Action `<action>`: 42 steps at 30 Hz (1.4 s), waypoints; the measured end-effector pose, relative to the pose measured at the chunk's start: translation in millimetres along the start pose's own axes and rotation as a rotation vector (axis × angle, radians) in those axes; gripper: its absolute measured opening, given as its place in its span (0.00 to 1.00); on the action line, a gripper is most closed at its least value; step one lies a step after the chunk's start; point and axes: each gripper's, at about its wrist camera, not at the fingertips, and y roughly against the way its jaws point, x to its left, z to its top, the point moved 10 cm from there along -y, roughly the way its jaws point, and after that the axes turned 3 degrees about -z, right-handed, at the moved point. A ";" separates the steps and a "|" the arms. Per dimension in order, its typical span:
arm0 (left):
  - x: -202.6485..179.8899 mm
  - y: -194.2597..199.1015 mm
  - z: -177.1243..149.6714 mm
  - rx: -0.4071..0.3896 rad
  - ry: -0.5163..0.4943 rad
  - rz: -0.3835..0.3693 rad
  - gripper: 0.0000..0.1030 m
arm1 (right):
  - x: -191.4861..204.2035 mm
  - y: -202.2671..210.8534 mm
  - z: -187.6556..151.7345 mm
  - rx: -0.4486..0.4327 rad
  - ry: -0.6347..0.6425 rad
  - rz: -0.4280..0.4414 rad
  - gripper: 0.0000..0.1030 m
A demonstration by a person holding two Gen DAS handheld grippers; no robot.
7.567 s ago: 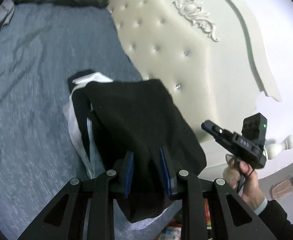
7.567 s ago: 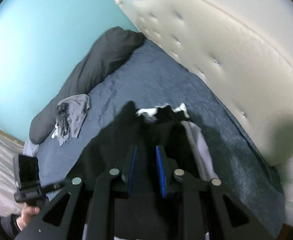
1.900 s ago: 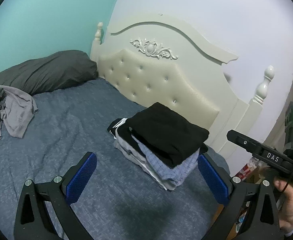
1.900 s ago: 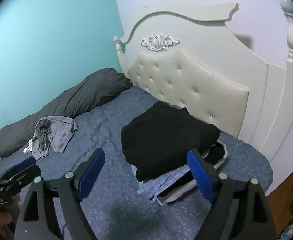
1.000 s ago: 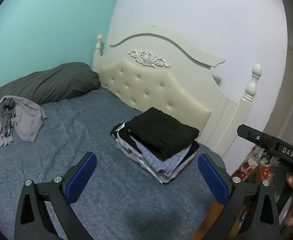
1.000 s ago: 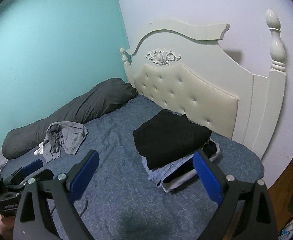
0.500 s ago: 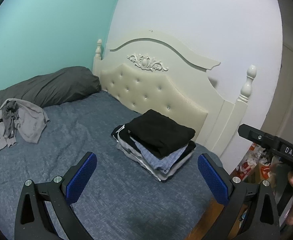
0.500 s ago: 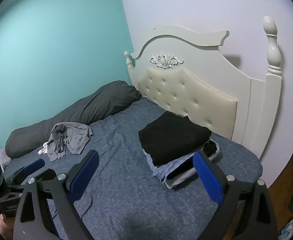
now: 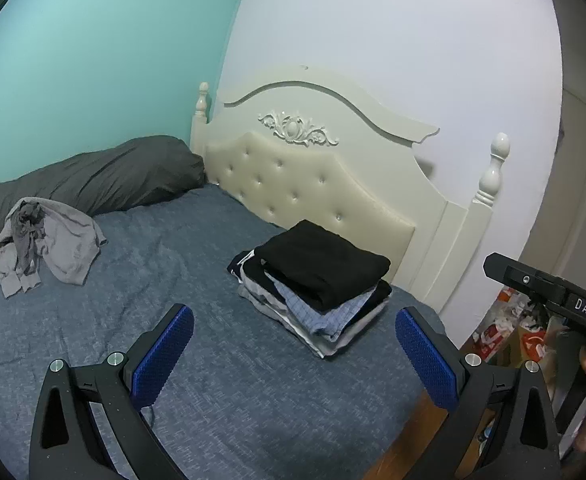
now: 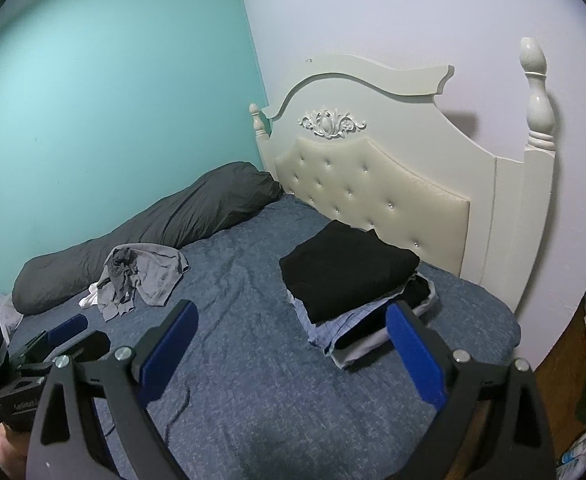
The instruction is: Fold clothes
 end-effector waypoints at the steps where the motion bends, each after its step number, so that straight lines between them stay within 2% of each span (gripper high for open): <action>1: 0.2 2.3 -0.2 -0.001 -0.002 0.003 1.00 | 0.9 1.7 -0.4 -0.001 0.001 0.001 0.93; 22: -1.5 44.2 -13.1 -0.008 -0.035 0.030 1.00 | 16.3 35.2 -21.6 0.005 0.007 -0.001 0.93; 32: -6.8 53.0 -21.8 0.002 -0.043 0.017 1.00 | 14.3 45.1 -36.3 0.022 0.004 -0.013 0.93; 42: -7.4 58.0 -29.8 0.000 -0.062 0.039 1.00 | 10.9 49.6 -49.9 0.036 -0.005 -0.018 0.93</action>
